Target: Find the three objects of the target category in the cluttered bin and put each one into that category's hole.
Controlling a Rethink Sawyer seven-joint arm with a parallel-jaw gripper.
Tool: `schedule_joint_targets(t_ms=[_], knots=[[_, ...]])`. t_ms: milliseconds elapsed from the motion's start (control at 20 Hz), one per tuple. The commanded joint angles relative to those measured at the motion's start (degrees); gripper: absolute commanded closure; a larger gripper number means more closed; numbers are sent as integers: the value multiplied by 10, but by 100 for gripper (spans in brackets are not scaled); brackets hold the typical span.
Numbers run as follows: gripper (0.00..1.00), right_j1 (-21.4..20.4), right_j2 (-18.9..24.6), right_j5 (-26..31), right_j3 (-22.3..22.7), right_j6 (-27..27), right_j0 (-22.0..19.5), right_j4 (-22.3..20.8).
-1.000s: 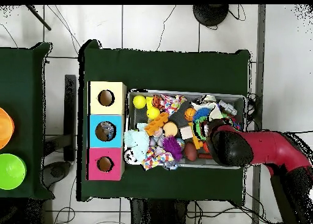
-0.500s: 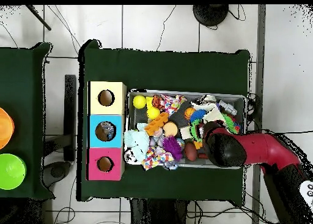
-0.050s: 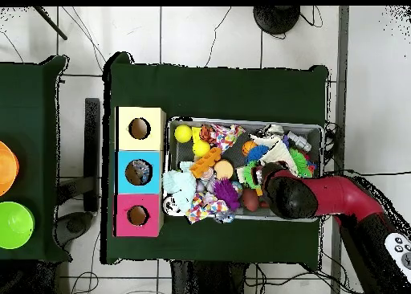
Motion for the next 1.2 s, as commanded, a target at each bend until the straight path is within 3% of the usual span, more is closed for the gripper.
schedule_joint_targets(t_ms=[50,200,300,400,650,850,1200], knots=[[0,22,10,-19,-31,-34,-25,-18],[0,28,23,8,-37,-60,-29,-9],[0,14,2,41,-44,-54,-8,-9],[0,8,9,42,-38,-57,-11,-5],[0,-38,17,62,-15,-53,-10,17],[0,-95,28,85,21,-59,-18,47],[0,-232,43,92,137,-54,-41,119]])
